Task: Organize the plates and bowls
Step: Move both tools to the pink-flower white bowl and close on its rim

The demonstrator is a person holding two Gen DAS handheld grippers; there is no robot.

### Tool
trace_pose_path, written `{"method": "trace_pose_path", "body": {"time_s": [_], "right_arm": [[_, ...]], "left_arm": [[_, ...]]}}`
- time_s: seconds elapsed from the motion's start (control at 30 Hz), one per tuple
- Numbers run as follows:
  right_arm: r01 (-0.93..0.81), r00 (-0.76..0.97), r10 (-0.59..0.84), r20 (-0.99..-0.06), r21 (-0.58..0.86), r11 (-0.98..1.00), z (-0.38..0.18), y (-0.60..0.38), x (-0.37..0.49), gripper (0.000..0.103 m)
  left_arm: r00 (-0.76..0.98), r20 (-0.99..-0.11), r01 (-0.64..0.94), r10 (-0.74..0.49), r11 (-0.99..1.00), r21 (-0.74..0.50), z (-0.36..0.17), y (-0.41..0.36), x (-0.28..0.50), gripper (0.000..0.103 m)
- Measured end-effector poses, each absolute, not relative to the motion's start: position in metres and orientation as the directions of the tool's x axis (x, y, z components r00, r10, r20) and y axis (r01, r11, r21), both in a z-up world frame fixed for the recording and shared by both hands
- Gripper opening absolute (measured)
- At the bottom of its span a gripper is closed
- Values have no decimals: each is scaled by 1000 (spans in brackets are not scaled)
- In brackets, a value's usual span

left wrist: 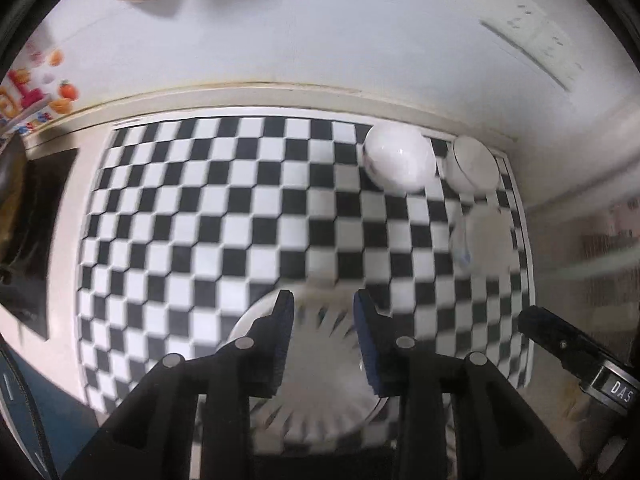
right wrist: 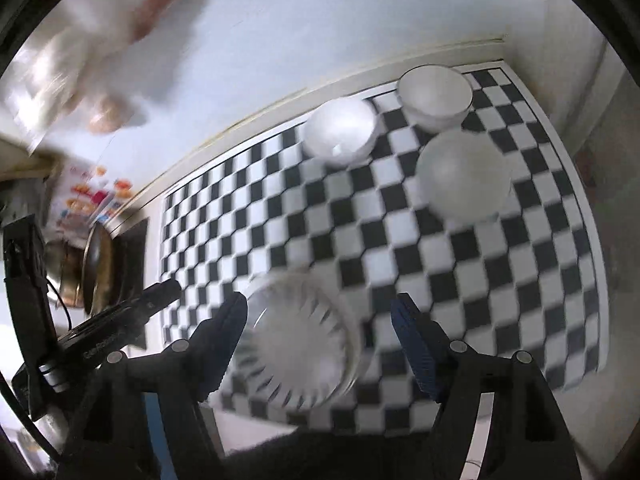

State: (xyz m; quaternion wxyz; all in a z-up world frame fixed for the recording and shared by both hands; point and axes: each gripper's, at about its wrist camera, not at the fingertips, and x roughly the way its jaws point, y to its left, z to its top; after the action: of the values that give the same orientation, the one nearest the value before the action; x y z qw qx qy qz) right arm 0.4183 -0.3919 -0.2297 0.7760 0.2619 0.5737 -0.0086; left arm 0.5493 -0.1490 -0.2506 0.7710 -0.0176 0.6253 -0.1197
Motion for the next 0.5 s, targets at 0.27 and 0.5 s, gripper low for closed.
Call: {"method": "trace_pose_path", "body": {"time_s": [0.27,0.5], "right_arm": [[329,218,331,-918,388,861,-316,-470,563,59],[342,97,390,-916,398,851,-388,-485,638,52]], "left_arm": [[13,-975,100,-220,971,-218,-332,-220,670,28],[-70,-975,81,-213,972,-219,-388,-248,730,28]]}}
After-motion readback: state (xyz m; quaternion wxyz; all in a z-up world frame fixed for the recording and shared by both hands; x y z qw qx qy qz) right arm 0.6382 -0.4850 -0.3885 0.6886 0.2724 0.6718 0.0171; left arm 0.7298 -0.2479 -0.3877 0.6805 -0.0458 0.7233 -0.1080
